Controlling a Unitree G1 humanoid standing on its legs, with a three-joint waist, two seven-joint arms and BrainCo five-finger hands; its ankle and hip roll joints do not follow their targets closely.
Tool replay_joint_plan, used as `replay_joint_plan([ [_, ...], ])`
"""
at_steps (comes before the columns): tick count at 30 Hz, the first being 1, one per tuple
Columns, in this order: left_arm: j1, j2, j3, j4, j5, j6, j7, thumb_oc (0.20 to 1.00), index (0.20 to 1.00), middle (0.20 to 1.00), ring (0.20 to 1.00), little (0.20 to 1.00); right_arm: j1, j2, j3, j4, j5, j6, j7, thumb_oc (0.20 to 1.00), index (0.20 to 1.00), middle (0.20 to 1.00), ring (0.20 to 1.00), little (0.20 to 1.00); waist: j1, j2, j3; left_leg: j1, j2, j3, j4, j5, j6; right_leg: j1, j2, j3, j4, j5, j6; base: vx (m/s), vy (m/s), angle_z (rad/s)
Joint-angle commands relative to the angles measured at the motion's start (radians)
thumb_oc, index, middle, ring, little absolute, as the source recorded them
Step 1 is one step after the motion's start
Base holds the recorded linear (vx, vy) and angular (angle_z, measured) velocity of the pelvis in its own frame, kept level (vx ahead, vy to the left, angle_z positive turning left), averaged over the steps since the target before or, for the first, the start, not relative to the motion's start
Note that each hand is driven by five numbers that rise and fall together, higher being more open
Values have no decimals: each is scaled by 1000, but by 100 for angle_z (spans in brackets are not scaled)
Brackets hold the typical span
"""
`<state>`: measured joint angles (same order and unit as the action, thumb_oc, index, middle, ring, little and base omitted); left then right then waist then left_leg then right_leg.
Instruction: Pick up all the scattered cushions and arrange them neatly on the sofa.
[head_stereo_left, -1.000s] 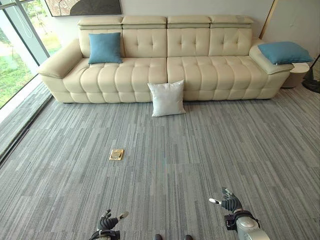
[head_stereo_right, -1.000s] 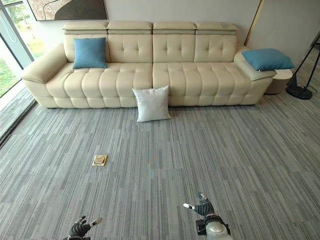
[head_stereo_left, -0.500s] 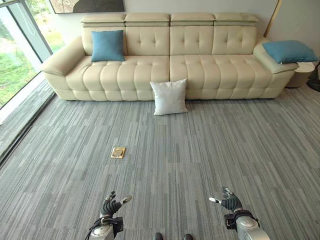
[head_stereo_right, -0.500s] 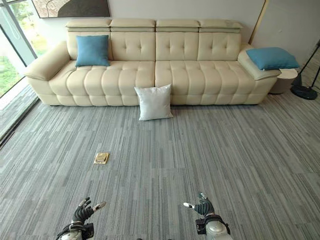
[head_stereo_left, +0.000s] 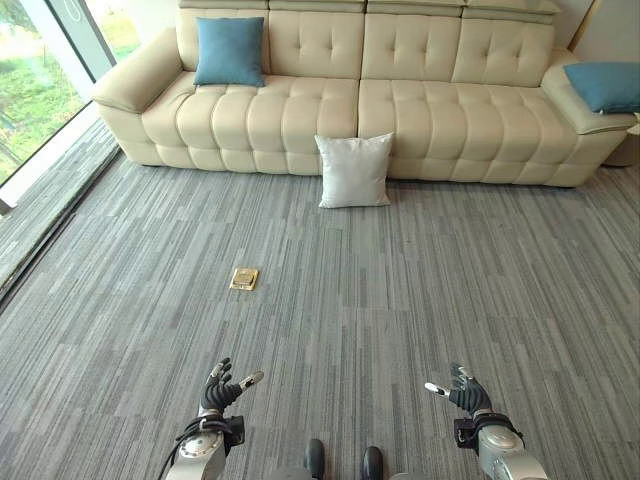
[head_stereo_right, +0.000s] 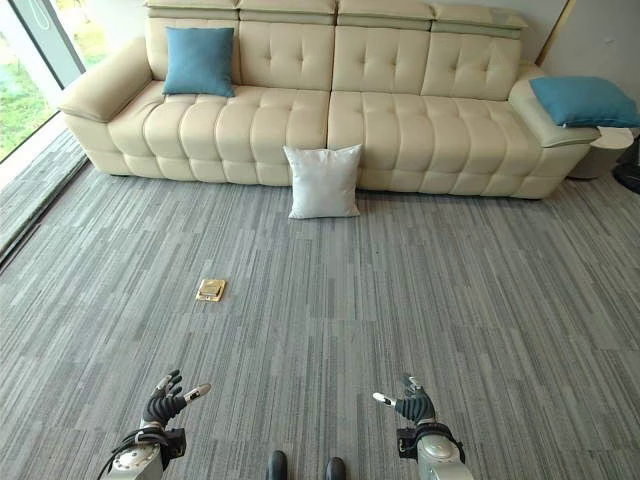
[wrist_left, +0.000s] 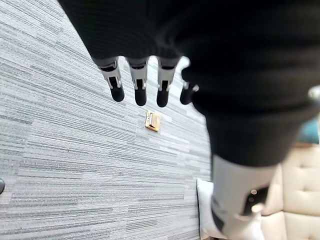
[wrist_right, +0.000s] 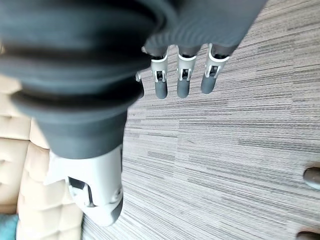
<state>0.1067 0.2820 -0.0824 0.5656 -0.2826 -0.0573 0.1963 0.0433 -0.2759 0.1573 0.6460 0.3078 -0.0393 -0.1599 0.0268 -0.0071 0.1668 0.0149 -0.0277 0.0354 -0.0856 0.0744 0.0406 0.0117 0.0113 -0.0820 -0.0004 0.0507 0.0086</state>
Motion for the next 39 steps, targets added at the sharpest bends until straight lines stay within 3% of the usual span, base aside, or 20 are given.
replay_joint_plan([
  [1,-55,61,0,-7,39,-43,8,1000,1000,1000,1000,1000,-42,4,-22,-52,64,-48,-8,1000,1000,1000,1000,1000,1,-18,45,51,10,-29,7,-123,-18,-112,-91,19,298,-99,144,19,115,-10],
  [3,-62,59,0,13,34,-43,13,1000,1000,1000,1000,1000,-43,12,-22,-51,72,-51,-10,1000,1000,1000,1000,1000,-4,-7,61,65,16,-34,5,-129,-18,-181,-79,23,382,-92,139,92,66,-2],
  [5,-62,56,0,14,29,-43,14,1000,1000,1000,1000,1000,-45,10,-21,-55,76,-51,-9,1000,1000,1000,1000,1000,-8,-5,68,78,19,-35,2,-134,-19,-199,-74,11,371,-99,129,113,-3,6],
  [9,-87,35,-4,42,-4,-45,23,1000,1000,1000,1000,1000,-49,-14,-14,-47,52,-39,-22,1000,1000,1000,1000,1000,-40,-6,90,140,13,-49,-2,-184,-38,-267,-59,-83,180,-62,113,272,-111,-1],
  [11,-97,37,-15,48,-1,-52,19,1000,1000,1000,1000,1000,-37,-19,-17,-39,61,-44,-20,1000,1000,1000,1000,1000,-50,-10,84,154,11,-62,-2,-201,-44,-237,-56,-71,118,-69,113,260,-141,35],
  [14,-81,22,-8,45,-23,-59,13,1000,1000,1000,1000,1000,-26,-24,-28,2,55,-44,-18,1000,1000,1000,1000,1000,-56,-6,63,175,27,-56,5,-223,-57,-204,-40,-67,104,-68,79,270,-147,47],
  [15,-74,19,-7,37,-37,-59,5,1000,1000,1000,1000,1000,-23,-27,-33,3,53,-46,-15,1000,1000,1000,1000,1000,-57,-6,60,161,36,-50,57,-234,-66,-183,-38,-69,91,-73,71,216,-177,18],
  [16,-70,17,-6,16,-47,-57,-6,1000,1000,1000,1000,1000,-32,-38,-39,24,58,-50,-9,1000,1000,1000,1000,1000,-50,-6,76,83,35,-35,239,-205,-94,-134,-37,-70,63,-80,56,206,-176,32],
  [17,-70,18,-5,16,-47,-56,-6,1000,1000,1000,1000,1000,-33,-38,-39,24,58,-51,-9,1000,1000,1000,1000,1000,-52,-9,72,76,32,-36,240,-202,-93,-139,-40,-71,61,-77,56,166,-170,34],
  [19,-73,18,-3,10,-55,-57,-13,1000,1000,1000,1000,1000,-38,-49,-46,13,63,-54,-9,1000,1000,1000,1000,1000,-39,-17,100,-22,26,-23,421,-153,-111,-105,-50,-70,53,-96,34,87,-118,10],
  [21,-82,15,-1,18,-59,-59,-9,1000,1000,1000,1000,1000,-42,-55,-49,12,73,-56,-12,1000,1000,1000,1000,1000,-31,-24,114,-100,43,-3,496,-133,-107,-77,-57,-72,48,-118,19,164,-97,1],
  [25,-72,5,3,38,-67,-50,-7,1000,1000,1000,1000,1000,-48,-63,-51,24,74,-51,-9,1000,1000,1000,1000,1000,-7,-37,111,-164,51,18,399,-166,-84,-15,-68,-62,26,-150,23,284,0,-1],
  [27,-59,3,-8,23,-61,-41,-7,1000,1000,1000,1000,1000,-47,-71,-42,17,63,-50,-11,1000,1000,1000,1000,1000,14,-21,101,-198,81,-17,220,-66,-103,38,-51,-60,8,-184,28,336,73,-6],
  [28,-58,3,-8,23,-61,-41,-7,1000,1000,1000,1000,1000,-46,-72,-42,17,62,-50,-11,1000,1000,1000,1000,1000,13,-23,102,-193,79,-17,213,-63,-104,40,-52,-60,8,-186,28,302,91,-3],
  [29,-55,6,-14,15,-52,-39,-2,1000,1000,1000,1000,1000,-47,-75,-38,16,56,-48,-19,1000,1000,1000,1000,1000,25,-15,103,-241,104,-22,135,2,-121,72,-49,-56,2,-209,28,306,104,-7],
  [30,-57,5,-17,18,-47,-38,2,1000,1000,1000,1000,1000,-48,-76,-35,18,51,-45,-23,1000,1000,1000,1000,1000,30,-17,102,-258,107,-19,94,9,-124,92,-50,-54,-5,-218,31,307,107,-9],
  [34,-60,9,-15,27,-41,-40,5,1000,1000,1000,1000,1000,-39,-74,-36,21,32,-36,-28,1000,1000,1000,1000,1000,43,-23,97,-276,112,14,47,29,-132,142,-58,-40,-16,-233,45,312,155,-12],
  [36,-31,16,-5,18,-26,-42,-4,1000,1000,1000,1000,1000,-26,-65,-30,-1,11,-37,-8,1000,1000,1000,1000,1000,56,-17,63,-263,108,-9,58,63,-123,177,-70,-9,-15,-245,60,474,338,-44],
  [38,-30,20,-4,21,-20,-42,-6,1000,1000,1000,1000,1000,-27,-64,-28,4,6,-36,-5,1000,1000,1000,1000,1000,59,-27,55,-272,95,-13,87,50,-115,183,-88,-2,-5,-244,71,288,221,-58],
  [39,-30,34,2,29,-18,-40,-9,1000,1000,1000,1000,1000,-26,-54,-25,5,3,-32,7,1000,1000,1000,1000,1000,66,-47,51,-259,73,-9,125,17,-95,157,-116,16,76,-230,90,272,206,-26],
])
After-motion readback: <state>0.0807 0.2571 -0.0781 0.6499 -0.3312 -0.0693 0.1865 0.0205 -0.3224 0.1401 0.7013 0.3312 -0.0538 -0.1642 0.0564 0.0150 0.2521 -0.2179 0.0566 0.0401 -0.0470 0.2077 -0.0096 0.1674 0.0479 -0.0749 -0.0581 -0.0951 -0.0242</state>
